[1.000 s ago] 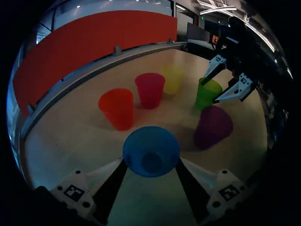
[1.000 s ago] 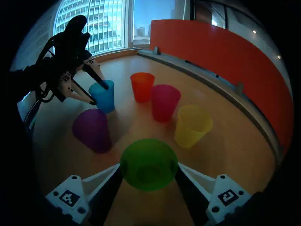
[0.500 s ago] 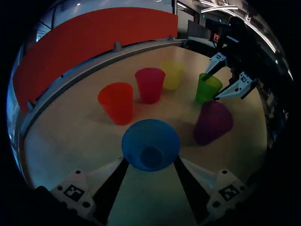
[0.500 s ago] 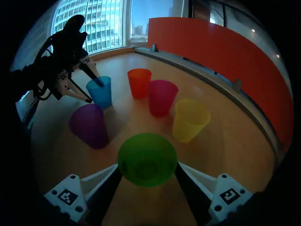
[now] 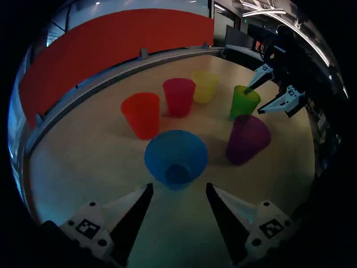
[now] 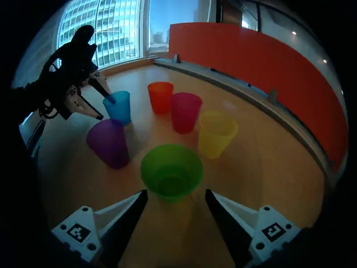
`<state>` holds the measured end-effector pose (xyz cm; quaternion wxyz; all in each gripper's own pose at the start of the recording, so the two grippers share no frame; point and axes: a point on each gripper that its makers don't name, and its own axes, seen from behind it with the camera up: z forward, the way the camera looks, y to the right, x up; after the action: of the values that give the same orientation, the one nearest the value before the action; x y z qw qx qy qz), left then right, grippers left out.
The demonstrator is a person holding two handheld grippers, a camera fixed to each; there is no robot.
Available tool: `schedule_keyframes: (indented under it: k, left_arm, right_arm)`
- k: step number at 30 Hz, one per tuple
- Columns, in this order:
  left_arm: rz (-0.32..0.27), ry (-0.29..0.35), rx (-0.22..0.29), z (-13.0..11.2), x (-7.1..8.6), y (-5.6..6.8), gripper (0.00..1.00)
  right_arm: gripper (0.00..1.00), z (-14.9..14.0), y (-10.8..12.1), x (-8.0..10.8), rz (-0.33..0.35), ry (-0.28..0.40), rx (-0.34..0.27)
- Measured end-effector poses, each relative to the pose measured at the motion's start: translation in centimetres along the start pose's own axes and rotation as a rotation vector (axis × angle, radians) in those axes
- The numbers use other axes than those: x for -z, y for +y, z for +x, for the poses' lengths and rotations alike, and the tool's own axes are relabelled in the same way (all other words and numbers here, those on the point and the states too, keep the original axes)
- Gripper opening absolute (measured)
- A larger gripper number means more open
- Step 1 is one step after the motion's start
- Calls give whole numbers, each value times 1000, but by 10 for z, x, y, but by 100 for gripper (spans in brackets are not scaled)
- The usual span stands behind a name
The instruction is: Pour water
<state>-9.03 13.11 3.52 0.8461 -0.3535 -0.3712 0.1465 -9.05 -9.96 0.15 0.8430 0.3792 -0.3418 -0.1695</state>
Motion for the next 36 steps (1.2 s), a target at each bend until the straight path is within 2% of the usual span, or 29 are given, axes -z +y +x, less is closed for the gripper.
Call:
schedule_keyframes:
  k: [8, 14, 23, 32, 36]
  left_arm:
    - [28, 17, 27, -13, 15, 5, 88]
    - [64, 47, 62, -17, 27, 4, 87]
    - [137, 163, 117, -12, 55, 4, 87]
    - [242, 295, 165, -7, 85, 2, 87]
    - [312, 370, 188, -2, 102, -4, 87]
  right_arm:
    - [100, -7, -2, 19, -38, 38, -46]
    - [100, -6, 0, 36, -84, 85, -92]
    - [100, -1, 2, 62, -158, 173, -155]
    - [100, 21, 6, 91, -269, 300, -146]
    - [100, 32, 11, 103, -338, 362, -151]
